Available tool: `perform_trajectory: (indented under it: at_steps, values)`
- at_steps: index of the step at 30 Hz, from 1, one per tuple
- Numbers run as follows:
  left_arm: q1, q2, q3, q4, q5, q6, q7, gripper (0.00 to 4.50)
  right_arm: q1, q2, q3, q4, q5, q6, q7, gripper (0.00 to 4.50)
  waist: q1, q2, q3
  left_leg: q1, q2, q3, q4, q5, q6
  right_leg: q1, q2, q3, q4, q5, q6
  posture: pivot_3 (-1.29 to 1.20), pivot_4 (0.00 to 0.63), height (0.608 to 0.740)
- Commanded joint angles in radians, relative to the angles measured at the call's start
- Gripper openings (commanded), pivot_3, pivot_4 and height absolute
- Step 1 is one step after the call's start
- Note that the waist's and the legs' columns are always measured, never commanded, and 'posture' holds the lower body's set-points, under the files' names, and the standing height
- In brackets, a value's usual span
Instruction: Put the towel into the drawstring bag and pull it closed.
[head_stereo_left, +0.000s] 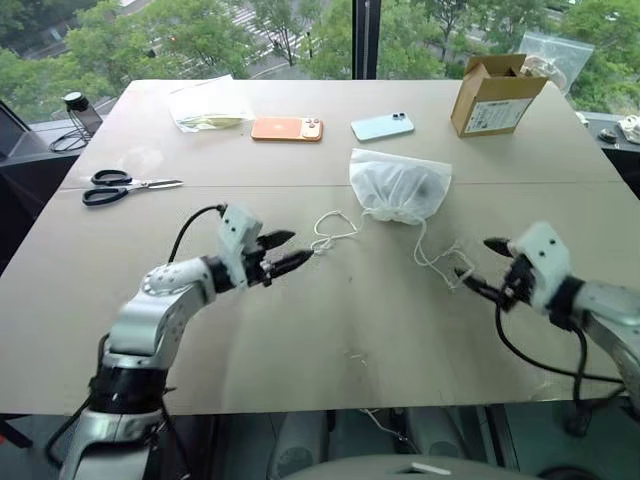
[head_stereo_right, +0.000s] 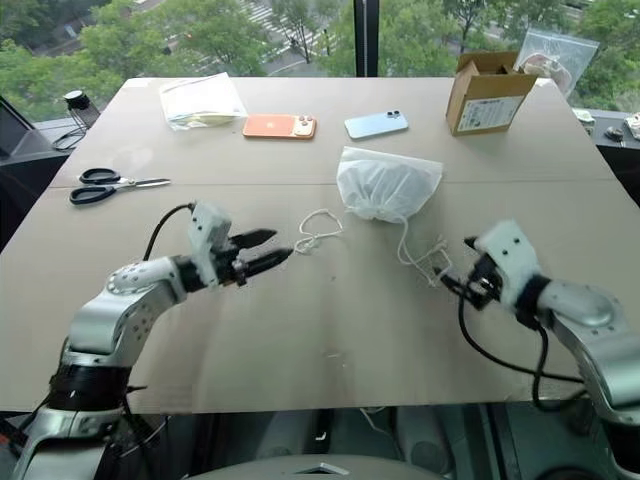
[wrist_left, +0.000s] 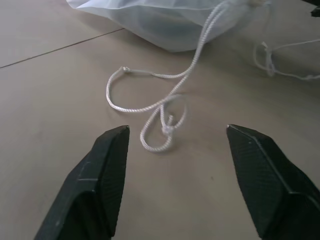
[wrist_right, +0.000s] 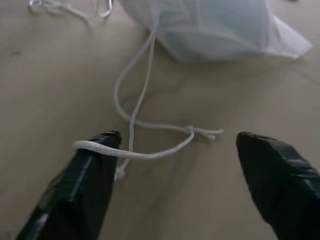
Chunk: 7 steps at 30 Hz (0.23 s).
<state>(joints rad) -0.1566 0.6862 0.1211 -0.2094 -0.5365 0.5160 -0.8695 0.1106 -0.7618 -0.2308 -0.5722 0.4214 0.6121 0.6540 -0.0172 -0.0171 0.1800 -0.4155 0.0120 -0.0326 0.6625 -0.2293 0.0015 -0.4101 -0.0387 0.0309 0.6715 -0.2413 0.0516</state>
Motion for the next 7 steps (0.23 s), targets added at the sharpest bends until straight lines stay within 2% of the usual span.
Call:
perform_trajectory:
  at_steps: [1, 7]
  values:
    - [0.102, 0.041, 0.101, -0.125, -0.057, 0.011, -0.027, 3.11, 0.123, 0.008, -0.137, -0.094, 0.015, -0.078, 0.043, 4.44, 0.003, 0.000, 0.000, 0.001, 0.001, 0.000, 0.000, 0.000, 0.000, 0.001, 0.000, 0.000, 0.000, 0.000, 0.000, 0.00, 0.150, 0.740]
    - [0.185, 0.023, 0.153, -0.203, -0.110, 0.054, 0.015, 3.11, 0.205, 0.084, -0.200, -0.098, -0.005, -0.163, 0.012, 4.44, 0.005, 0.000, 0.000, 0.002, 0.007, 0.001, 0.003, 0.000, 0.000, 0.003, 0.003, 0.000, -0.004, -0.004, 0.000, 0.00, 0.150, 0.740]
